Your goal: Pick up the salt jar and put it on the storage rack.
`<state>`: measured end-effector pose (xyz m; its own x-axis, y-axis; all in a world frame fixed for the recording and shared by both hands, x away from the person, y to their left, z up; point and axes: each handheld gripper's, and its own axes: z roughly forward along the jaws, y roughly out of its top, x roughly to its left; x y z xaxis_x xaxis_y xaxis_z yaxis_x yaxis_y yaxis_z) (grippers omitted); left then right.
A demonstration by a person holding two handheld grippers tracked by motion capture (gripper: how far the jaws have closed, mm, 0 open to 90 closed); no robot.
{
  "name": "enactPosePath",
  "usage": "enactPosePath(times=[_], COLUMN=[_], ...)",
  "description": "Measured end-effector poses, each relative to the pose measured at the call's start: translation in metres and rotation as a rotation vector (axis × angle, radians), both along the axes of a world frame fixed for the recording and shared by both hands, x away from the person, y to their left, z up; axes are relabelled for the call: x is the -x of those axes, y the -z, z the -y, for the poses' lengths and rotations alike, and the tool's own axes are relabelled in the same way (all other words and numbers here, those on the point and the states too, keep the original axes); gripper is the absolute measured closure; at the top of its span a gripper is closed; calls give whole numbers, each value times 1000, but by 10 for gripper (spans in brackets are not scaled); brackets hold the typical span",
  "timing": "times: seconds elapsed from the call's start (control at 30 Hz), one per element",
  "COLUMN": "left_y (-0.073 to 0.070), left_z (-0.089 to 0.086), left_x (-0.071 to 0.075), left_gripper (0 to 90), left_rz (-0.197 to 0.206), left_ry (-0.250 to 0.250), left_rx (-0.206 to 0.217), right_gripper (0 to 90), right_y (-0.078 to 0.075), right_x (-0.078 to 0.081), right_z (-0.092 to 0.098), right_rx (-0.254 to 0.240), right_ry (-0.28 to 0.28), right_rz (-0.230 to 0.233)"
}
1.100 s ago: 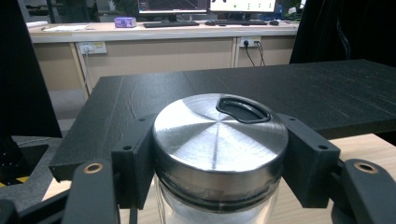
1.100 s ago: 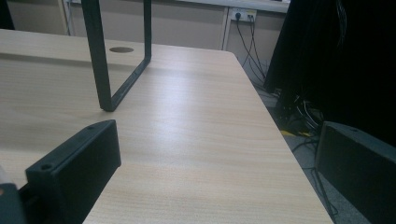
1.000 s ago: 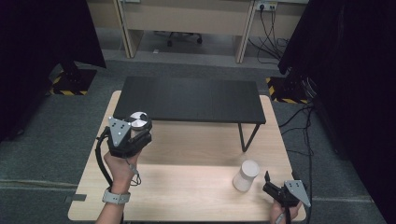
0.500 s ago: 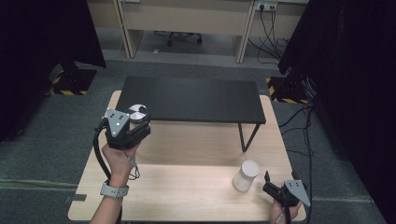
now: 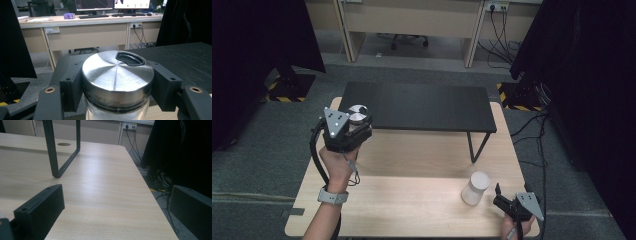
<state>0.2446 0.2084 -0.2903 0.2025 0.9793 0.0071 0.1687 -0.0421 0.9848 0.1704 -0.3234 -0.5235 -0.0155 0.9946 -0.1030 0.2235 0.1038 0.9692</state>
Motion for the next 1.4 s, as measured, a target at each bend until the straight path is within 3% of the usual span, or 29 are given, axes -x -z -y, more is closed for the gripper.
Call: enactPosePath(times=[0.9, 1.4], left_y=[-14, -15], left_z=[-2, -1], left_x=[-22, -47], left_gripper=[343, 343], left_rz=[19, 31], left_ry=[16, 13], left_rx=[-7, -10], right_gripper=[2, 2], right_y=[-1, -1], right_x=[-1, -2], right_z=[-2, -3], right_rx=[13, 22], right_ry=[4, 6], right_rz=[-11, -12])
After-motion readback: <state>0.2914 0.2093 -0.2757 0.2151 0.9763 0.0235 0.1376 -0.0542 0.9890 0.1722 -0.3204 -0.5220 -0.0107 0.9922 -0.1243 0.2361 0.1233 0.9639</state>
